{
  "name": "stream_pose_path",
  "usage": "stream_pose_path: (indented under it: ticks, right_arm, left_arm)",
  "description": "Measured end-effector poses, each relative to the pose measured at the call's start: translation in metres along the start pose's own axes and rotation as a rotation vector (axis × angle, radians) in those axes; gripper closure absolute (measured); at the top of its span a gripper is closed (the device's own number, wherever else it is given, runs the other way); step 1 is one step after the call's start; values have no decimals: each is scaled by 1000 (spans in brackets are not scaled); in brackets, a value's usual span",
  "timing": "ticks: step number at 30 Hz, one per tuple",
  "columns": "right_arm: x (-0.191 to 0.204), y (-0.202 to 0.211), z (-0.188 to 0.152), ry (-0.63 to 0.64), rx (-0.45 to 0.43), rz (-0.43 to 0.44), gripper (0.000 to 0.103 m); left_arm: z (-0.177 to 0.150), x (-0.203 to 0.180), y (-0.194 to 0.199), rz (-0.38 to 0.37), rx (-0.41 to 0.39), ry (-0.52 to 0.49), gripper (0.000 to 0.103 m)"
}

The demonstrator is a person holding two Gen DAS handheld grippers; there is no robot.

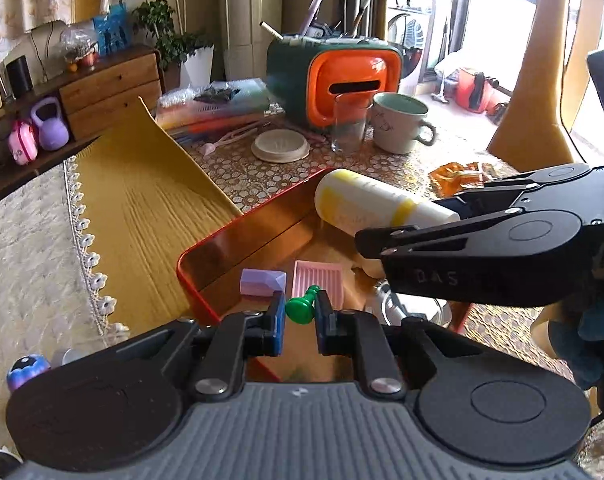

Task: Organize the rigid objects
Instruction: 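Carry the green piece with left tool while right tool carries the bottle to the red box, then open left tool to drop the green piece in the box while right tool releases the bottle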

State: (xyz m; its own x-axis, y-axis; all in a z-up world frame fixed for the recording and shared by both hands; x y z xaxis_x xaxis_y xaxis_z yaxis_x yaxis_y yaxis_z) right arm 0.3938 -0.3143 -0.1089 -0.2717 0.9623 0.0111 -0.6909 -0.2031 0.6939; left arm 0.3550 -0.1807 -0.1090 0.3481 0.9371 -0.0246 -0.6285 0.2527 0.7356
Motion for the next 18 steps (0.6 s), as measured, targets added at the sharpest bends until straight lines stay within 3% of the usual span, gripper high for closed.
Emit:
stream_pose_path:
  ticks: [9, 18]
  right_arm:
    - [-8, -32, -1, -7, 58, 16, 59]
    - [-10, -42, -2, -21, 74, 20, 58]
  left_arm:
    - [0, -13, -34, -10, 70, -49, 89]
    - [-5, -15, -58, -14, 141, -37, 89]
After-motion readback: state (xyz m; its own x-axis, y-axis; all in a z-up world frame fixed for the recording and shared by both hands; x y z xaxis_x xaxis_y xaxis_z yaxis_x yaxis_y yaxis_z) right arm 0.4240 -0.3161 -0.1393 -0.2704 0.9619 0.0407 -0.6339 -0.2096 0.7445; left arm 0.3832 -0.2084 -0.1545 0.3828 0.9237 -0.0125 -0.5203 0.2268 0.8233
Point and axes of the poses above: each gripper's, at about its wrist camera, not at the fingertips, and y roughly against the way its jaws point, x to its left, z to its top, the point moved 7 cm from there along -y, roughly the way its jaws point, and after that the axes turned 1 degree about y, right-handed, at the moved point
